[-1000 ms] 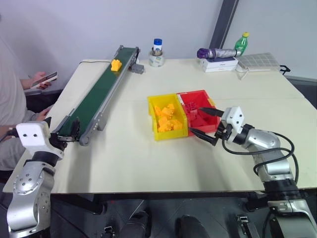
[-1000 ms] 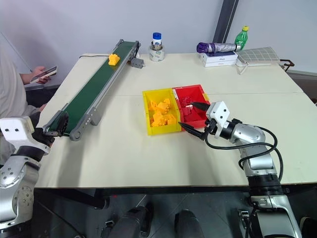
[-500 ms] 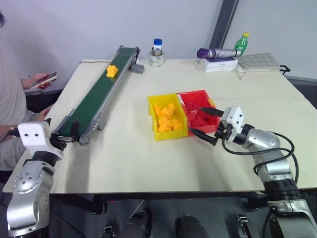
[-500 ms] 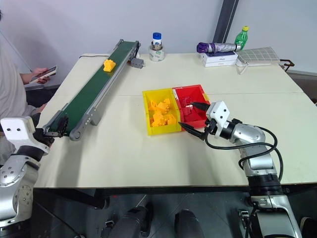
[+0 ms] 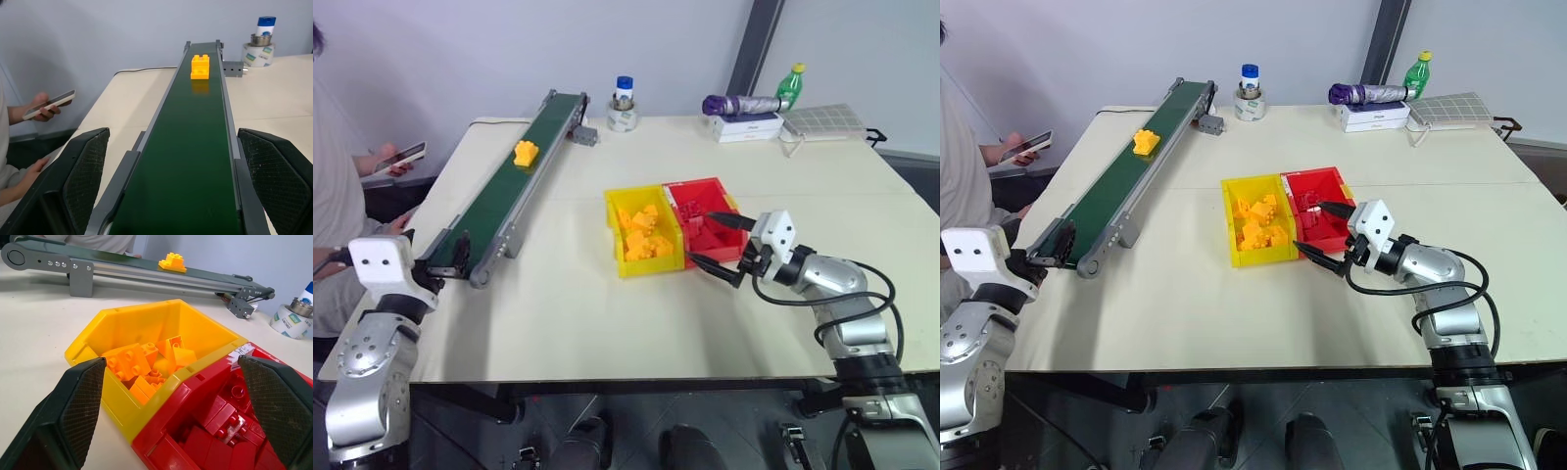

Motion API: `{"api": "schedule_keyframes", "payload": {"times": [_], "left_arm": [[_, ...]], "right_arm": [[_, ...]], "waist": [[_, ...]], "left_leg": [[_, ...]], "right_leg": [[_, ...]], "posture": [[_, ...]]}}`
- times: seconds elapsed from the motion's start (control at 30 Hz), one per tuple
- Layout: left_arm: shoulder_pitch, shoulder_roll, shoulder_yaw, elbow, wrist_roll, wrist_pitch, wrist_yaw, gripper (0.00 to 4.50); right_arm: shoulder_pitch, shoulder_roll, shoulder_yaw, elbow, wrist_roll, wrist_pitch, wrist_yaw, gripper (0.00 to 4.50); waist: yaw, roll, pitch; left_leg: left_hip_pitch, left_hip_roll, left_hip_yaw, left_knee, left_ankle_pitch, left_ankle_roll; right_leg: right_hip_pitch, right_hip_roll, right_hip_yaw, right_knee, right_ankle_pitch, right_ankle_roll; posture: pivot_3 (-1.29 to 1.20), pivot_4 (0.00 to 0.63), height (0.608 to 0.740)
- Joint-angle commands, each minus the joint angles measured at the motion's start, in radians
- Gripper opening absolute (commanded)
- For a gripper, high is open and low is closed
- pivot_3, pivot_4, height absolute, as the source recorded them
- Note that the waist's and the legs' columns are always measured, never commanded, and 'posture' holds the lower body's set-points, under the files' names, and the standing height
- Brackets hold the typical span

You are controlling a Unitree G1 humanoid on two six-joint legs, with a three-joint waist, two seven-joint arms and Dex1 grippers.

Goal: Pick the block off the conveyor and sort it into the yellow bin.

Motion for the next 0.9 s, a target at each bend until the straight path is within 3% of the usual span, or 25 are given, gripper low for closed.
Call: {"api": "schedule_keyframes", "payload": {"times": [0.03,0.27,0.53,0.73,0.9], "left_arm": [[-0.015,0.013,-0.004,-0.003,0.013,-0.001,0.007,4.43],[-0.064,0.027,-0.032,0.025,0.023,0.037,0.023,4.43],[-0.300,0.126,-0.091,0.172,0.037,0.215,0.018,4.43],[-0.525,0.189,-0.204,0.457,0.104,0.190,-0.070,4.43],[-0.637,0.176,-0.238,0.644,0.127,0.112,-0.122,4.43]], "right_arm": [[-0.009,-0.002,-0.010,-0.020,0.001,-0.015,-0.003,4.50],[-0.013,-0.001,-0.008,-0.017,-0.001,-0.015,-0.004,4.50],[-0.015,0.008,-0.002,-0.020,-0.006,-0.013,-0.010,4.50],[-0.015,0.010,-0.001,-0.027,-0.007,-0.009,-0.014,4.50],[0.005,0.008,-0.004,-0.050,-0.004,-0.002,-0.022,4.50]], "waist": [[0.000,0.000,0.000],[0.001,0.000,0.000],[0.001,0.000,0.000],[0.001,0.000,0.000],[-0.001,0.000,0.000]], "left_leg": [[0.000,0.000,0.000,0.000,0.000,0.000],[0.000,0.000,0.000,0.000,0.000,0.000],[0.000,0.000,0.000,0.000,0.000,0.000],[0.000,0.000,0.000,0.000,0.000,0.000],[0.000,-0.001,0.000,0.000,0.000,0.000]], "right_leg": [[0.000,0.000,0.000,0.000,0.000,0.000],[0.000,0.000,0.000,0.000,0.000,0.000],[0.000,0.000,-0.001,0.000,0.000,0.000],[0.000,0.001,-0.001,0.001,0.001,0.002],[0.000,0.000,-0.001,0.001,0.002,0.004]], "posture": [[0.00,0.150,0.740],[0.00,0.150,0.740],[0.00,0.150,0.740],[0.00,0.150,0.740],[0.00,0.150,0.740]]}}
